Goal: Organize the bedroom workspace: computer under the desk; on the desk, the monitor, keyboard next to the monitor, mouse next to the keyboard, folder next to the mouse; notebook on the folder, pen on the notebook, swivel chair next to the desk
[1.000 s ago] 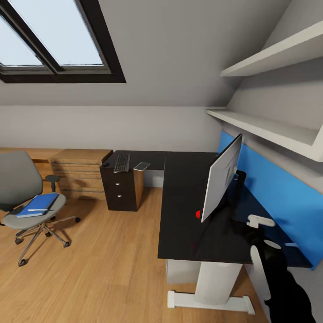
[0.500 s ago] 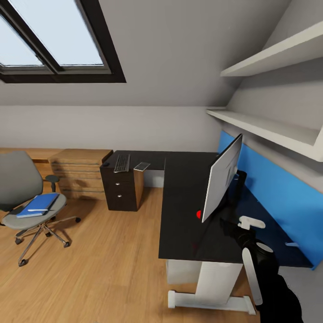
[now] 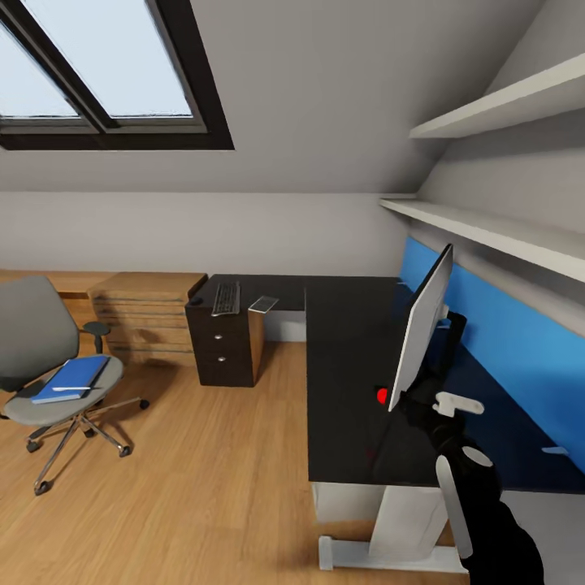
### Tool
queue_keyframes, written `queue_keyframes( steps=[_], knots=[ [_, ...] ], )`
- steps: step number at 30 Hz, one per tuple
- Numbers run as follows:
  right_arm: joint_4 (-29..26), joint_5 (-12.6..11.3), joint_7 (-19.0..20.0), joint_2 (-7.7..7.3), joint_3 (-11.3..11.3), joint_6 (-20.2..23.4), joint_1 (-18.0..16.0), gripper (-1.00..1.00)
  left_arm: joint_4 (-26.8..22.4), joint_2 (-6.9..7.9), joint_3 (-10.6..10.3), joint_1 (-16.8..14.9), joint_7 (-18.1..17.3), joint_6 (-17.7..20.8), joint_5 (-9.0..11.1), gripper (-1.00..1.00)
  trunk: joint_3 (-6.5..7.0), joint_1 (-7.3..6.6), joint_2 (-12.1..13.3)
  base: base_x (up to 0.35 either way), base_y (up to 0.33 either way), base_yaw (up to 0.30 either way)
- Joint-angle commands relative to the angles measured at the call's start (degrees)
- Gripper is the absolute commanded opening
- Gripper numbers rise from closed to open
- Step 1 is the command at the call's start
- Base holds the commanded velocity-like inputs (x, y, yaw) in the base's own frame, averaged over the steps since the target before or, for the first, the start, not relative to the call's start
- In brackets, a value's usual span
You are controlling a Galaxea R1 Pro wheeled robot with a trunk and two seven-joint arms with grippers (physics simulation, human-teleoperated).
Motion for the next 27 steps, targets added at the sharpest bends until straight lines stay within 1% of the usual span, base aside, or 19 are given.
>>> queue_keyframes(
  steps=[1, 2, 3, 4, 5, 6, 7, 10, 11, 12, 13, 15, 16, 20, 27],
  knots=[
    [0.9, 0.6, -0.27, 0.06, 0.0, -1.88, -0.02, 1.0, 0.01, 0.07, -0.48, -0.05, 0.34, -0.34, 0.59, 1.0, -0.07, 0.01, -0.06, 0.009, 0.004, 0.0],
    [1.41, 1.22, -0.29, 0.07, 0.0, -2.96, -0.01, 1.0, 0.03, 0.07, -0.48, -0.05, 0.34, -0.32, 0.58, 1.0, -0.07, 0.01, -0.06, 0.007, 0.003, 0.0],
    [3.15, 3.63, -0.33, 0.13, 0.05, -6.68, 0.01, 1.0, 0.07, 0.05, -0.49, -0.05, 0.34, -0.32, 0.58, 1.0, -0.07, 0.01, -0.06, 0.004, 0.002, 0.0],
    [3.79, 4.55, -0.33, 0.16, 0.06, -8.04, 0.01, 1.0, 0.08, 0.05, -0.49, -0.05, 0.34, -0.32, 0.57, 1.0, -0.07, 0.01, -0.06, 0.003, 0.001, 0.0],
    [5.11, 6.45, -0.36, 0.2, 0.13, -10.86, 0.02, 1.0, 0.09, 0.04, -0.49, -0.05, 0.34, -0.33, 0.57, 1.0, -0.07, 0.01, -0.06, 0.002, 0.001, 0.0],
    [5.78, 7.34, -0.43, 0.22, 0.2, -12.26, 0.02, 1.0, 0.09, 0.05, -0.49, -0.05, 0.34, -0.33, 0.57, 1.0, -0.07, 0.01, -0.06, 0.007, 0.008, 0.0],
    [7.13, 8.9, -0.83, 0.31, 0.38, -15.03, 0.02, 1.0, 0.1, 0.05, -0.49, -0.05, 0.34, -0.33, 0.57, 1.0, -0.07, 0.01, -0.06, 0.062, 0.064, 0.0],
    [9.18, 10.69, -2.34, 0.74, 0.93, -18.74, 0.02, 1.0, 0.12, 0.06, -0.49, -0.05, 0.34, -0.34, 0.57, 1.0, -0.07, 0.01, -0.06, 0.128, 0.125, 0.0],
    [10.52, 11.67, -3.98, 1.05, 1.56, -20.78, 0.03, 1.0, 0.15, 0.06, -0.49, -0.05, 0.34, -0.34, 0.57, 1.0, -0.07, 0.01, -0.06, 0.194, 0.18, 0.0],
    [11.16, 12.13, -4.94, 1.16, 1.96, -21.71, 0.03, 1.0, 0.16, 0.06, -0.49, -0.05, 0.34, -0.34, 0.57, 1.0, -0.07, 0.01, -0.06, 0.209, 0.191, 0.0],
    [12.3, 13.03, -7.0, 1.32, 2.95, -23.43, 0.03, 1.0, 0.17, 0.06, -0.49, -0.05, 0.34, -0.34, 0.57, 1.0, -0.07, 0.01, -0.06, 0.229, 0.206, 0.0],
    [13.26, 13.87, -8.98, 1.39, 4.06, -24.98, 0.03, 1.0, 0.18, 0.06, -0.49, -0.05, 0.34, -0.34, 0.57, 1.0, -0.07, 0.01, -0.06, 0.227, 0.199, 0.0],
    [14.06, 14.53, -10.76, 1.43, 5.14, -26.32, 0.03, 1.0, 0.19, 0.06, -0.49, -0.05, 0.34, -0.34, 0.6, 1.0, -0.07, 0.01, -0.06, 0.153, 0.13, 0.0],
    [15.16, 15.34, -13.46, 1.41, 6.78, -28.18, 0.03, 1.0, 0.19, 0.06, -0.49, -0.05, 0.34, -0.31, 0.66, 1.0, -0.07, 0.01, -0.06, 0.087, 0.074, 0.0],
    [15.82, 15.7, -14.41, 1.17, 7.5, -29.02, 0.03, 1.0, 0.2, 0.06, -0.49, -0.05, 0.34, -0.26, 0.74, 1.0, -0.07, 0.01, -0.06, 0.019, 0.016, 0.0]
  ],
)
